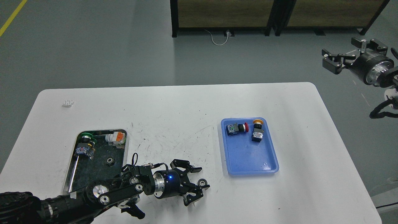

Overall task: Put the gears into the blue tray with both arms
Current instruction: 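Carry the gear toward the blue tray and release it on the table, then raise the left gripper away and move the right gripper over the gear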

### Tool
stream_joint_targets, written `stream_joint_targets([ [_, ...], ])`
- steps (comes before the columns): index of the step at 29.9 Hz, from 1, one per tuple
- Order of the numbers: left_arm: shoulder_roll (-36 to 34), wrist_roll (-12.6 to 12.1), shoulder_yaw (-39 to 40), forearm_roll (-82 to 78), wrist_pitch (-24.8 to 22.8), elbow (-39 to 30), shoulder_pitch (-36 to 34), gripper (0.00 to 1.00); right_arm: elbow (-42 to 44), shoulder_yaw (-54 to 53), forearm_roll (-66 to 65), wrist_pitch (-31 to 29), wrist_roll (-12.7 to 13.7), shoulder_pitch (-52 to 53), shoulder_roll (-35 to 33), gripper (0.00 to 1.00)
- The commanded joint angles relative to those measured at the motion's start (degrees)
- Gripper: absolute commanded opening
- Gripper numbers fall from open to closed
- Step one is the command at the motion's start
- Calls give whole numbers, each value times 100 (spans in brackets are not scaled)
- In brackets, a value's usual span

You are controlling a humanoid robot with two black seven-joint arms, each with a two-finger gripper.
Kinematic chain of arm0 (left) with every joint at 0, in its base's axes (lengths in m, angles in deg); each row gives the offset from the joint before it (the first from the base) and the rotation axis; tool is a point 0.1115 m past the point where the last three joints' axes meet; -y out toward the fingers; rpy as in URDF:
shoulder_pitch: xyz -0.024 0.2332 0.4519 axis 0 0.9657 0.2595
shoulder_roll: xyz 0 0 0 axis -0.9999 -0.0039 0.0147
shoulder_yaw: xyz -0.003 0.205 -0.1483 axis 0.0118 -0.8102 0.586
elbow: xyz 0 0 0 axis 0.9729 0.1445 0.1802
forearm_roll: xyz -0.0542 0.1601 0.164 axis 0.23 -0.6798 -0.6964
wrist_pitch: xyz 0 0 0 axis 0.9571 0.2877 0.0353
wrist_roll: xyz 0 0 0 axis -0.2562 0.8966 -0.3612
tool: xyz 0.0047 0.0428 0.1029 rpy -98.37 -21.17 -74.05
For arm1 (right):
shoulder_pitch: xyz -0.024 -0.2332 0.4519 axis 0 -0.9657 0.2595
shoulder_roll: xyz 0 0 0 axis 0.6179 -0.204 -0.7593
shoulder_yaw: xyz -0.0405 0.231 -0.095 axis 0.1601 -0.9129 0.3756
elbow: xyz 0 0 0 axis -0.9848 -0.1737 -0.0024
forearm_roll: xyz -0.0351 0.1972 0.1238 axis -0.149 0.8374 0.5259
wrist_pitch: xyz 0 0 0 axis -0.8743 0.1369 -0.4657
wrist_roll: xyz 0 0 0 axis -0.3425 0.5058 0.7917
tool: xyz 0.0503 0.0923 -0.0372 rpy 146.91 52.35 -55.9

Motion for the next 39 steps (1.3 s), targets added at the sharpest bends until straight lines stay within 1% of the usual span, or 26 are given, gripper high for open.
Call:
stream_joint_targets([
  [1,-136,-32,399,158,46,-22,-50,97,-23,18,0,-28,0,6,0,100],
  [4,-574,-32,786,238,29,-101,-181,98,-111,35,-8,-72,0,-21,158,100],
  [8,-1295,-41,1243,615,-50,-180,-436,98,-304,360,-122,-151,-9,-30,386,100],
  [12,-2059,-23,1314,993,-208,-171,-717,98,-629,694,-298,-204,-9,-39,729,100],
  [15,-2525,-6,1437,1239,-217,-180,-806,98,-875,1115,-413,-213,-9,-30,966,100],
  [18,-2939,21,1586,1336,-226,-171,-806,98,-1165,1537,-483,-248,0,14,1204,100],
  [21,-3229,30,1692,1345,-226,-163,-806,98,-1464,1897,-518,-388,8,41,1301,100],
  [25,-3432,30,1718,1345,-217,-163,-806,98,-1842,2355,-536,-529,8,146,1336,100],
  [29,-3476,21,1718,1337,-191,-145,-797,98,-2211,2759,-545,-731,17,216,1336,100],
  [34,-3476,12,1710,1337,-165,-136,-797,98,-2405,3295,-553,-1047,26,313,1353,100],
  [39,-3476,21,1710,1337,-112,-110,-779,98,-2397,3796,-632,-1127,26,436,1713,100],
])
